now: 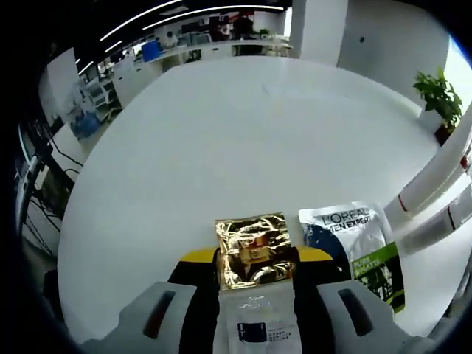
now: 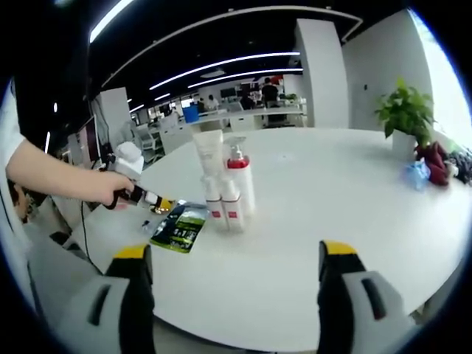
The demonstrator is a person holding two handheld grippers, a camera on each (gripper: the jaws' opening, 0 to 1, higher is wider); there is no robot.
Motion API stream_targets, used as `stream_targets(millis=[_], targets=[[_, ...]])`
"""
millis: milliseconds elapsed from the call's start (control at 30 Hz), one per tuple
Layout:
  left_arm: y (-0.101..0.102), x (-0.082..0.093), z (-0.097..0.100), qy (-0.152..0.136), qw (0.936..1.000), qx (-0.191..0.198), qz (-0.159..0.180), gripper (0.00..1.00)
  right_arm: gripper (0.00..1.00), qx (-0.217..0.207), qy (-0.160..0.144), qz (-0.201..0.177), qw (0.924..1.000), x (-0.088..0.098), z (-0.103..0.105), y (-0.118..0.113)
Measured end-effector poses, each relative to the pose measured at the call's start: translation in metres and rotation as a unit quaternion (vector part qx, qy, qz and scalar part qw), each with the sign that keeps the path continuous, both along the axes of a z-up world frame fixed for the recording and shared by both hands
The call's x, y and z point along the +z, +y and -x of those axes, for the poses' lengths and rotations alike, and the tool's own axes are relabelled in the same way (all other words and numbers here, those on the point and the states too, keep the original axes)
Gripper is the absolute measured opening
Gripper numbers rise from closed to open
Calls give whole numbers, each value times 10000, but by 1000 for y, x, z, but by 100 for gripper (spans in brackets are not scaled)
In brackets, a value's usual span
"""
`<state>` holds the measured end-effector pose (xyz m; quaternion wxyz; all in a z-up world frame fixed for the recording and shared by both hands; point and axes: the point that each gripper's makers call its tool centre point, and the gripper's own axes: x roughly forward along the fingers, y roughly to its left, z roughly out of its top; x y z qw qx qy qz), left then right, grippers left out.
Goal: Arrange the skincare products in the storage area until every visible bottle or jar stands upright without overlapping.
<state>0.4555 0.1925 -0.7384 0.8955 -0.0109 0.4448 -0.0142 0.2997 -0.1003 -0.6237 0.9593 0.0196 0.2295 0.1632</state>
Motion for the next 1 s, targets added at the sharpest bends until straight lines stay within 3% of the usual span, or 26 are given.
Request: stream_targets(millis=[1000], targets=[[-3,3,4,-13,9991,-419,-115,40,94,19,-50,20,10000,2,0,0]])
